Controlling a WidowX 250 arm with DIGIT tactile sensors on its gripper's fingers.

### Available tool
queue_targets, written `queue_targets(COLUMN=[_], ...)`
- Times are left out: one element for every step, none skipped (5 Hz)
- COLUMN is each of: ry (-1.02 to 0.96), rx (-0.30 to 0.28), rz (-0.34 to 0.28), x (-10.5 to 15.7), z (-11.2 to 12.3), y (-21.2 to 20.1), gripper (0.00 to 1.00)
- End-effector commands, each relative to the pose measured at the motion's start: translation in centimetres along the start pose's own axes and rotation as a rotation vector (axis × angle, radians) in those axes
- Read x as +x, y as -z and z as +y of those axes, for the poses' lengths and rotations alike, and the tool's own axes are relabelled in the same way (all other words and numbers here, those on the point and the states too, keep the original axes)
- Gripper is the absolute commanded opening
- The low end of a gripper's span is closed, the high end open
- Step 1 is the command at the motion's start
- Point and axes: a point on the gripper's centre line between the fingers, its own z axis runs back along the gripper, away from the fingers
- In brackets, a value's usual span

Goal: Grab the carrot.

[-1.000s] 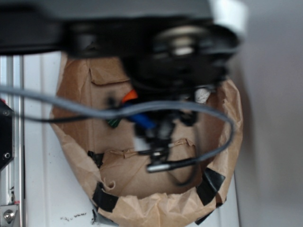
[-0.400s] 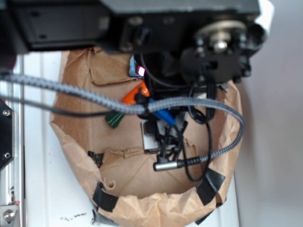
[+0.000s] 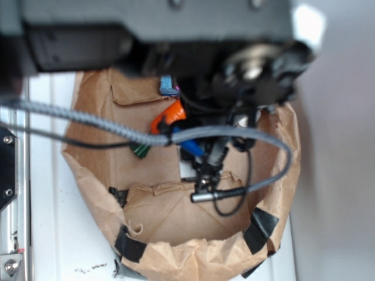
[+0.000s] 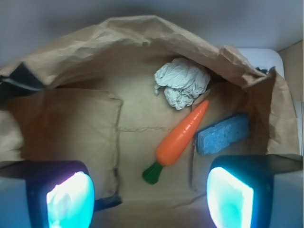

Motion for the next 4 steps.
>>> queue_targets(ry=[-0.097,-0.197,-0.287,-0.345], rx=[-0.006,0.0,0.005,0.01], rz=[-0.053,0.014,0.081,0.089], x=[0.2,-0.4,-1.6,-3.1], z=[2.9,3.4,3.9,3.9], y=[3.8,6.9,9.8,11.3], gripper=[1.0,1.0,1.0,1.0])
